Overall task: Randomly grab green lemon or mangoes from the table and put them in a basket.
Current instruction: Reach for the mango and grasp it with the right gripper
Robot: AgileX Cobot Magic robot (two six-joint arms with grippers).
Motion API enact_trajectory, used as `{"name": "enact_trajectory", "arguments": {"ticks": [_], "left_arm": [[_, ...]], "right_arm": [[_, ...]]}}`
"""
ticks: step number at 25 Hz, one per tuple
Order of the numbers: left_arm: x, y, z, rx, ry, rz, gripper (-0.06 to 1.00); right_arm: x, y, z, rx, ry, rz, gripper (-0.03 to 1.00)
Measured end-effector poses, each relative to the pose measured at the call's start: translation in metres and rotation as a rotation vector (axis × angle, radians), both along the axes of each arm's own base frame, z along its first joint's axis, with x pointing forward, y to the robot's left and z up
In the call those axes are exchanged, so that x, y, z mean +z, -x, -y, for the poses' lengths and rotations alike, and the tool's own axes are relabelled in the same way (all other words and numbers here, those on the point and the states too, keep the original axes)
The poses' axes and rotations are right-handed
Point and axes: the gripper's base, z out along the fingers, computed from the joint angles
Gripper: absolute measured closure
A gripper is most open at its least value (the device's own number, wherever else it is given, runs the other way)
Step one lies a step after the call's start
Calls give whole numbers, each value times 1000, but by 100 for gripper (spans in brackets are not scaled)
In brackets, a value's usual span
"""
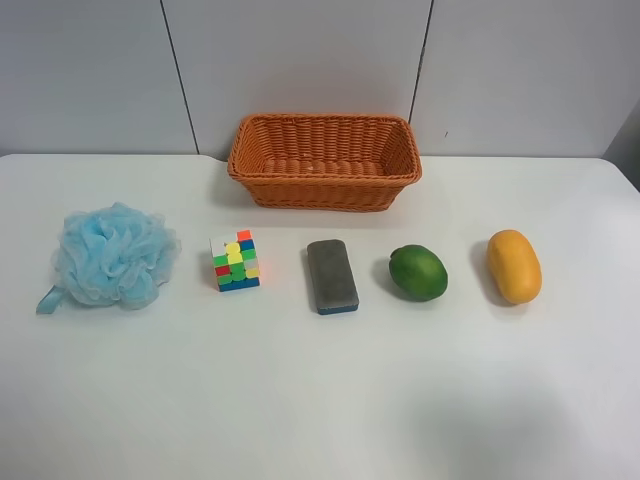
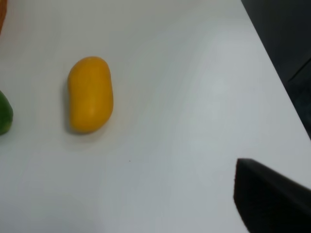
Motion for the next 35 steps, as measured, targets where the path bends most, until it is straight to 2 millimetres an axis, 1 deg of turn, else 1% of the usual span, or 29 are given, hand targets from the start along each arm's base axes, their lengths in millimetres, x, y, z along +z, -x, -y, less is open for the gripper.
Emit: {"name": "enact_trajectory", "arguments": {"ticks": [35], "left_arm": [[0,0,0,0,0,0,-5]], "right_arm": [[0,0,0,-1,-1,0,-2]]}}
